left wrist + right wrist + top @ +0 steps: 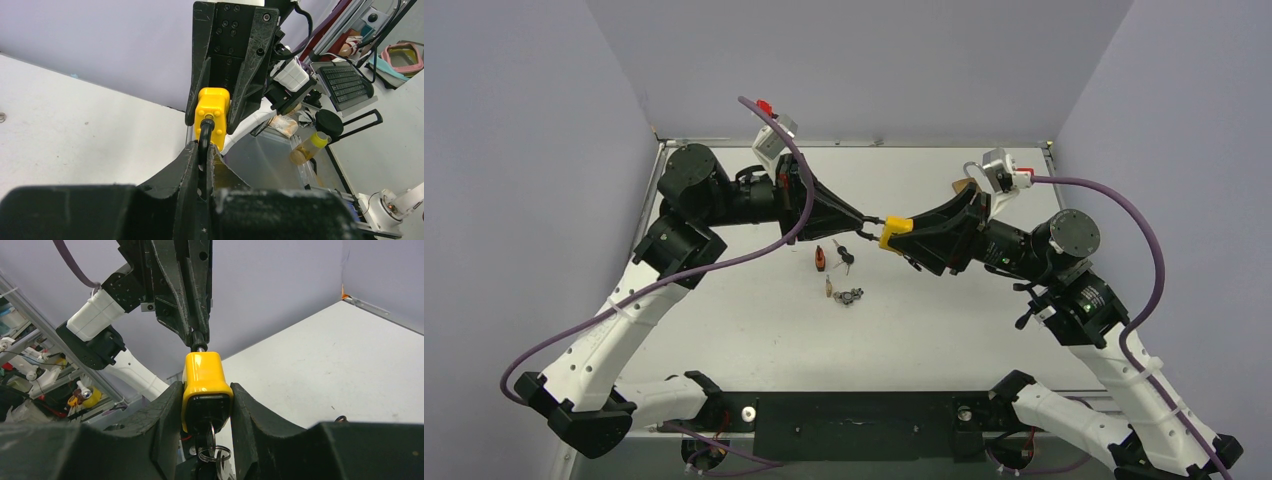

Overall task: Lock with the key
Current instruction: Lock the lock.

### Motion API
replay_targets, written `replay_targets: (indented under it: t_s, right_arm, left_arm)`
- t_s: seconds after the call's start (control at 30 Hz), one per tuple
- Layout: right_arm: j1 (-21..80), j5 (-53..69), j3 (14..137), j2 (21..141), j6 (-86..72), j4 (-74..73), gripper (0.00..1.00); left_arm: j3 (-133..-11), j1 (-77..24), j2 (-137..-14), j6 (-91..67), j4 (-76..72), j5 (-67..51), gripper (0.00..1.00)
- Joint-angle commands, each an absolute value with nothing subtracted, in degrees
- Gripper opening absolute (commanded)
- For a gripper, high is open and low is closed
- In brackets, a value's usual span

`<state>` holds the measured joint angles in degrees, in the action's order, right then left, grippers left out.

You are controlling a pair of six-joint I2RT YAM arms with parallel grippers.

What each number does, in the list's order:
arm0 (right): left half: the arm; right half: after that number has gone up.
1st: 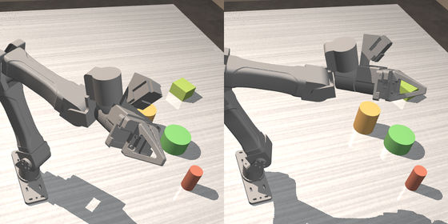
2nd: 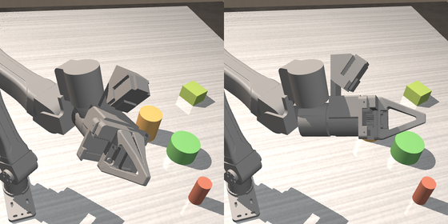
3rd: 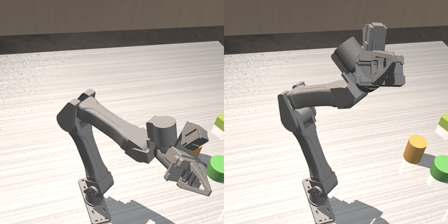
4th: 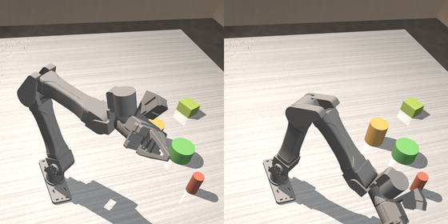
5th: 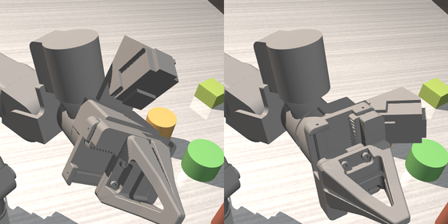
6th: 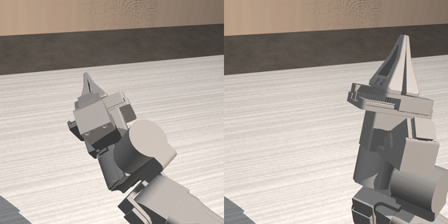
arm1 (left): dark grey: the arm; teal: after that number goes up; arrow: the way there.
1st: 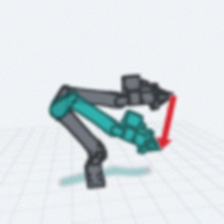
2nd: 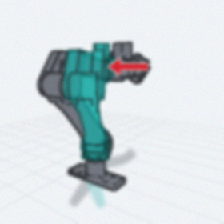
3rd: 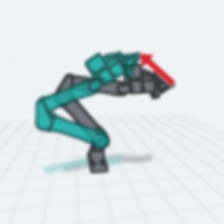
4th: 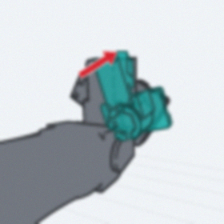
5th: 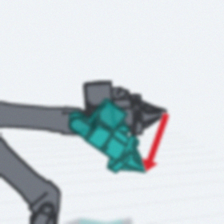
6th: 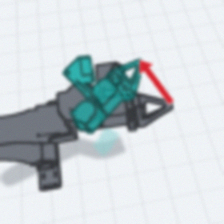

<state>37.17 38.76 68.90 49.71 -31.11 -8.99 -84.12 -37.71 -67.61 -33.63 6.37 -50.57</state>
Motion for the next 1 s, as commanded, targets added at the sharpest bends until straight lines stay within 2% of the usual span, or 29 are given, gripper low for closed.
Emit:
replay_targets:
  t_s: [0.0,0.97]
  right_arm:
    - [37.8,38.7,68.8,51.6,-33.2,-0.5,0.0]
    - [38.0,35.3,69.4,57.2,-36.0,5.5,0.0]
  left_arm:
    - [-83.2,-40.2,-68.0,-34.1,2.9,-49.6,0.0]
    - [-78.4,-46.2,-67.4,-35.5,1.5,-46.1,0.0]
